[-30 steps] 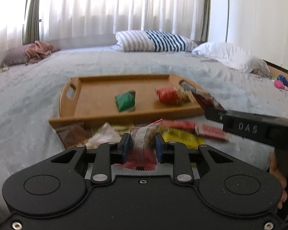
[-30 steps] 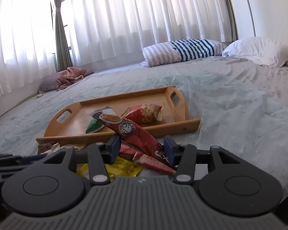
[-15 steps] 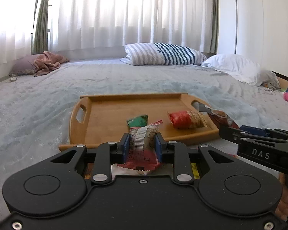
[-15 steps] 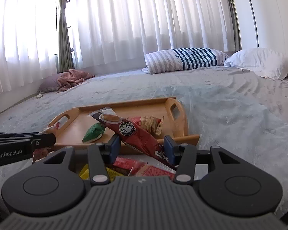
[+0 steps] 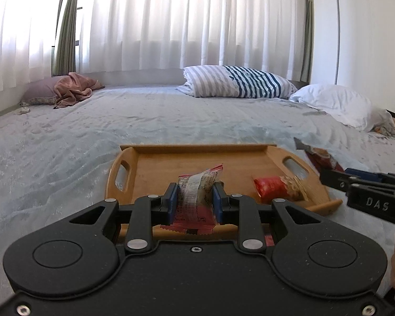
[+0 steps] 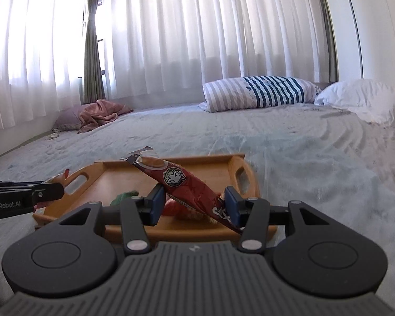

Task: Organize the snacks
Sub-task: 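Place the wafer packet and MXP bar on the tray with both tools, then open, then withdraw both open tools from the tray toward the snack pile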

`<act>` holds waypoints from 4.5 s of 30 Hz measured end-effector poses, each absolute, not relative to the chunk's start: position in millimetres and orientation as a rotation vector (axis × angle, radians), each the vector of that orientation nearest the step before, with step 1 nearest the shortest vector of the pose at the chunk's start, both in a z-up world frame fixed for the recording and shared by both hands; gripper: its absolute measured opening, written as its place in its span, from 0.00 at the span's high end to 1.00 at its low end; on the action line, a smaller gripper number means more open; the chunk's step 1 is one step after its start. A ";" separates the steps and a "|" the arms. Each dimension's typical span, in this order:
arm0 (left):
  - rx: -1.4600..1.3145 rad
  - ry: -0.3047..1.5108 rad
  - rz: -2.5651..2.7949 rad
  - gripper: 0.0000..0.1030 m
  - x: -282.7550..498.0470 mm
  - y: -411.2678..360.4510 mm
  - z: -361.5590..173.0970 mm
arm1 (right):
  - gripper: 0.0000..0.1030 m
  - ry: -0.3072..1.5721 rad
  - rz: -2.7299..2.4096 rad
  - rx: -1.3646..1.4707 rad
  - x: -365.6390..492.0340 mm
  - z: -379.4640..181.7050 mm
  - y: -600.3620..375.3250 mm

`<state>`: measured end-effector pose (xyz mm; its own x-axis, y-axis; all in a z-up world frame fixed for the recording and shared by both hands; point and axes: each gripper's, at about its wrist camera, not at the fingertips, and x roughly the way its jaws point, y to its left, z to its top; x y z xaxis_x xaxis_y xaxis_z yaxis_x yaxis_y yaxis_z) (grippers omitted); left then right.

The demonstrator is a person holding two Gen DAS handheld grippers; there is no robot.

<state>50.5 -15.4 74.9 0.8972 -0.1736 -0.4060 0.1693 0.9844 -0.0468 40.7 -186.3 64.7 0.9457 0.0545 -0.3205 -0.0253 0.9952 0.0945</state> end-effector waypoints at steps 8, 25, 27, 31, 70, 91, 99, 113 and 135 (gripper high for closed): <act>-0.052 0.456 -0.157 0.75 91.8 -7.7 74.0 | 0.48 0.368 0.098 0.055 88.2 77.5 -199.7; -0.080 0.566 -0.089 0.75 157.3 -9.7 43.6 | 0.47 0.610 0.274 -0.085 187.7 66.5 -193.0; -0.078 0.577 -0.084 0.75 162.1 -11.3 39.9 | 0.47 0.629 0.284 -0.114 193.3 63.3 -187.8; -0.074 0.593 -0.076 0.75 168.6 -13.7 32.7 | 0.47 0.660 0.289 -0.156 201.6 54.0 -181.4; -0.072 0.570 -0.104 0.21 156.7 -15.4 39.7 | 0.18 0.582 0.264 -0.029 178.0 64.4 -199.1; -0.035 0.507 -0.162 0.06 69.9 -2.3 45.4 | 0.06 0.401 0.192 0.008 80.6 61.2 -194.8; -0.031 0.502 -0.163 0.05 53.5 1.0 37.2 | 0.02 0.395 0.173 0.009 56.5 47.3 -190.2; -0.006 0.505 -0.167 0.04 29.5 4.3 21.7 | 0.00 0.399 0.141 0.042 23.2 21.3 -185.4; 0.045 0.490 -0.167 0.13 2.2 -7.3 4.9 | 0.00 0.445 0.024 0.032 9.7 -3.9 -187.2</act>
